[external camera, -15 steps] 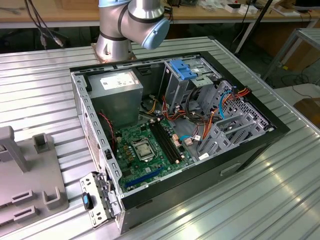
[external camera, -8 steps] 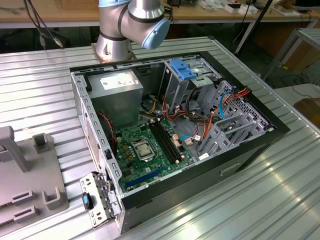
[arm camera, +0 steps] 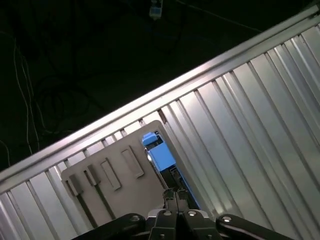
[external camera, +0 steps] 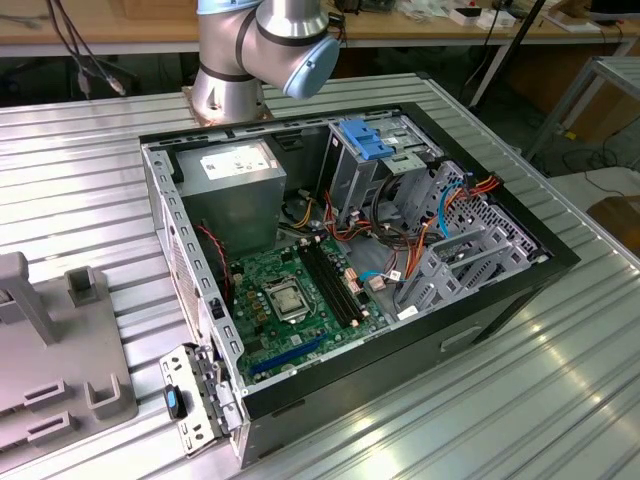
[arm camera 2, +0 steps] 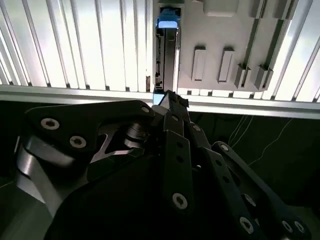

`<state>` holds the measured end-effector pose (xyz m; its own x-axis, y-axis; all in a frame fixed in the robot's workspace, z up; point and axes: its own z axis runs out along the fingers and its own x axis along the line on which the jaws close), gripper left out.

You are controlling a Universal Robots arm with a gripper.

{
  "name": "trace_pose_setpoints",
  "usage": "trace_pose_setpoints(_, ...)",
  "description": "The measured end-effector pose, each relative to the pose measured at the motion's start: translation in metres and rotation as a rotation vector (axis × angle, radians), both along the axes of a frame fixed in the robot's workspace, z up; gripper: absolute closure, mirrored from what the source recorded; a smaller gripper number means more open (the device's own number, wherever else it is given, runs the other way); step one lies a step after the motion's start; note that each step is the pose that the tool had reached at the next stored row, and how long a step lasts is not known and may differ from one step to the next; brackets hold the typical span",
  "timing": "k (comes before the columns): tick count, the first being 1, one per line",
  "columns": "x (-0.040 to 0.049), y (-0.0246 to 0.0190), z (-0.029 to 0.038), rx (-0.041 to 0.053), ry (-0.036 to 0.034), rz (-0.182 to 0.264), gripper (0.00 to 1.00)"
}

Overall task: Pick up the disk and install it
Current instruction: 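Pick up the disk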

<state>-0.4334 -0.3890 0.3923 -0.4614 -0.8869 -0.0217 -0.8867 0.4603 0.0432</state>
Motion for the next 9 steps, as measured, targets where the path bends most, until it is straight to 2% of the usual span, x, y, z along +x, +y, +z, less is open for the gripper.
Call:
trace_pose_setpoints(7, 0.0, 0.0, -0.0003, -0.0017, -0.0005, 0.167, 0.89)
trace_pose_setpoints(9, 0.0, 0.0, -0.0003, -0.0119, -0.0059, 0.195, 0.89)
